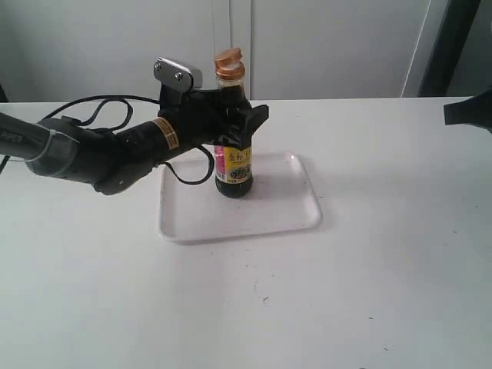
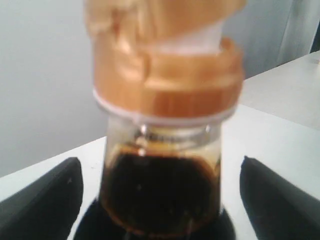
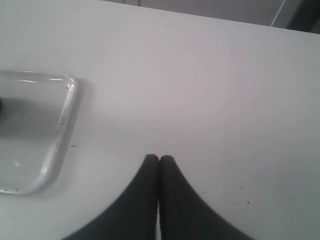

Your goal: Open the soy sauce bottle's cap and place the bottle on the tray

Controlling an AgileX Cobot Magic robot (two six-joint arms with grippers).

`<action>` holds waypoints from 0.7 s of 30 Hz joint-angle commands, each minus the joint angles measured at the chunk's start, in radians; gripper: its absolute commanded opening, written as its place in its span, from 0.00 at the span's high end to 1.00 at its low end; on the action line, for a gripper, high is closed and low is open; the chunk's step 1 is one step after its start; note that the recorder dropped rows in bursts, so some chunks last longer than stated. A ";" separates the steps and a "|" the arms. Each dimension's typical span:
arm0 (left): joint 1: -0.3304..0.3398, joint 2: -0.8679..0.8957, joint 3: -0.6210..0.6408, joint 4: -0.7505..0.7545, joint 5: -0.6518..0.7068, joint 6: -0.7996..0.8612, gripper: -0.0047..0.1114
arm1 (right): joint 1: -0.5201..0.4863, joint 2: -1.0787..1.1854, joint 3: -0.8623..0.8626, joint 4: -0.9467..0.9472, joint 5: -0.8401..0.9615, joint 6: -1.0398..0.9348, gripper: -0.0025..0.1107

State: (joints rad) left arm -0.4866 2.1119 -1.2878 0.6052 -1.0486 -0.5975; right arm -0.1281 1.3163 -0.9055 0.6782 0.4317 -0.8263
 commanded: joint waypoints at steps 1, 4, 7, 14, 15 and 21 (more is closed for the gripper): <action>-0.003 -0.042 -0.006 0.013 -0.005 -0.006 0.22 | -0.001 0.002 0.003 0.014 -0.010 -0.010 0.98; -0.003 -0.068 -0.006 0.016 0.002 -0.002 0.22 | -0.001 0.002 0.003 0.024 -0.010 -0.012 0.98; -0.003 -0.082 -0.012 0.018 0.002 0.010 0.22 | -0.001 0.002 0.003 0.024 -0.010 -0.012 0.98; -0.003 -0.088 -0.073 0.067 0.002 -0.063 0.22 | -0.001 0.002 0.003 0.028 -0.010 -0.015 0.98; -0.003 -0.088 -0.077 0.068 0.002 -0.064 0.22 | -0.001 0.002 0.003 0.028 -0.010 -0.015 0.98; -0.003 -0.088 -0.098 0.068 0.004 -0.064 0.22 | -0.001 0.002 0.003 0.028 -0.012 -0.017 0.98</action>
State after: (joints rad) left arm -0.4866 2.0367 -1.3765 0.6580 -1.0421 -0.6516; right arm -0.1281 1.3163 -0.9055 0.6998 0.4317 -0.8300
